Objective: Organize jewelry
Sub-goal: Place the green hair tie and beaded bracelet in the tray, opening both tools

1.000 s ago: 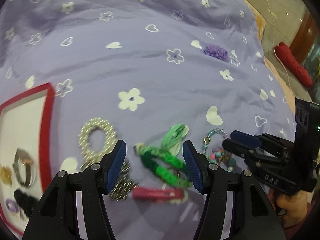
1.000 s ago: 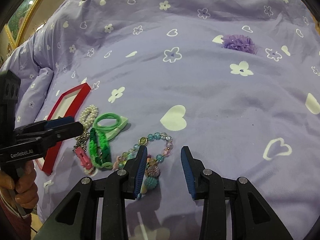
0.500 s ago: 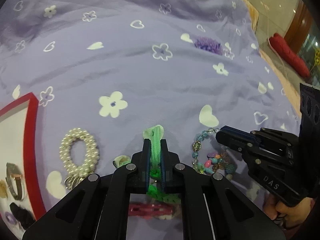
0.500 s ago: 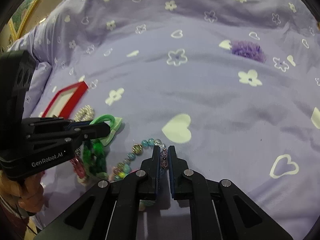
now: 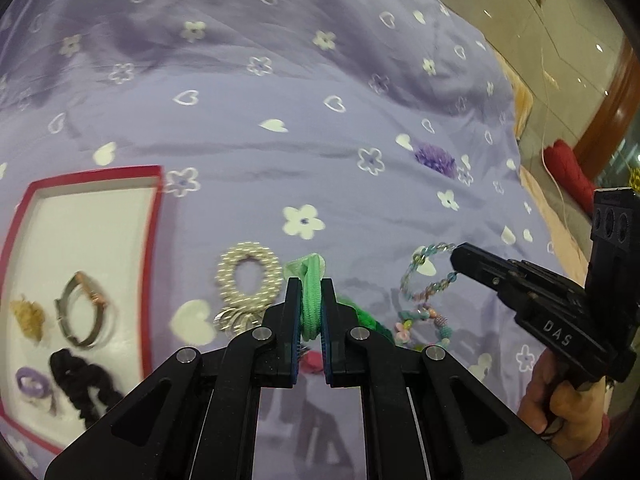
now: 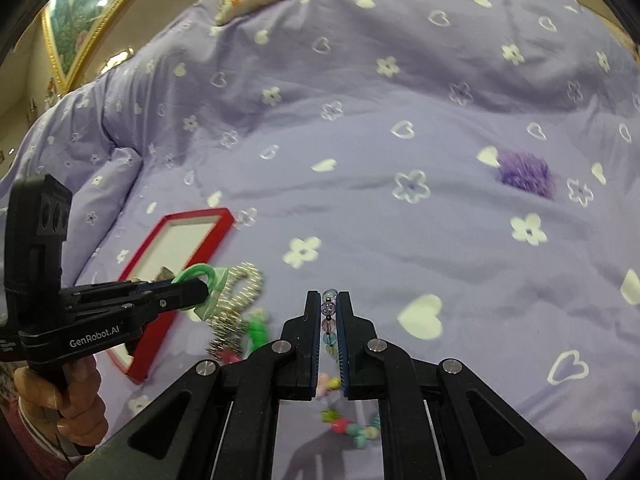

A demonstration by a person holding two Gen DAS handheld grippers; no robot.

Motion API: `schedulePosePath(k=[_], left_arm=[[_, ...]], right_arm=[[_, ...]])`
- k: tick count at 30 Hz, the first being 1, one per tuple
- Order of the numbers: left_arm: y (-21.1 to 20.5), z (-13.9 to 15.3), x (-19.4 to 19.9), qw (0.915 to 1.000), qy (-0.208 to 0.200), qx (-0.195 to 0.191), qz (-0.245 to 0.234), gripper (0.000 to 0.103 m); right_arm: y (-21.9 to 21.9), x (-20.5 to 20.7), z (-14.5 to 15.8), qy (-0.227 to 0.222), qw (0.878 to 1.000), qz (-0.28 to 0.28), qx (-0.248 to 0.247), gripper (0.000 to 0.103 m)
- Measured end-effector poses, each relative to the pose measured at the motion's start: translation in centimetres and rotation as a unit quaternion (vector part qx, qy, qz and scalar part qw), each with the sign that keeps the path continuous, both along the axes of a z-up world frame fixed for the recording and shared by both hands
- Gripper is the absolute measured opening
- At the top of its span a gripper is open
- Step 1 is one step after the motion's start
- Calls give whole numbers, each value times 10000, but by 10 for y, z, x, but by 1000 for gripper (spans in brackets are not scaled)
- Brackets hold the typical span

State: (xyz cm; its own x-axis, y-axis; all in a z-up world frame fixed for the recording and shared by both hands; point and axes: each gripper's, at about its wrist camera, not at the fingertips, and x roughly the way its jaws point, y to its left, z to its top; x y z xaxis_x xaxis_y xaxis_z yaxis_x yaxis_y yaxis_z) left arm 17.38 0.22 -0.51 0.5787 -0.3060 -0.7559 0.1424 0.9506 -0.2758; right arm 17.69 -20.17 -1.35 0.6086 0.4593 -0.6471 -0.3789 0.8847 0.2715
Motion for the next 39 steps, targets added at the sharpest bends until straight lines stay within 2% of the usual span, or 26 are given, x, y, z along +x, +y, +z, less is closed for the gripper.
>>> schedulePosePath(k=[13, 29, 39], left_arm=[[76, 2, -40, 9968, -16, -188, 781, 7], [165, -7, -80, 9856, 52, -176, 1683, 7], [202, -16, -88, 9795, 151, -205, 1999, 7]], right_arm=[[52, -12, 22, -141, 9982, 531, 242, 7], [143, -27, 21, -59, 9888, 1430, 431, 7], [207, -36, 15, 49, 9785, 2006, 486, 7]])
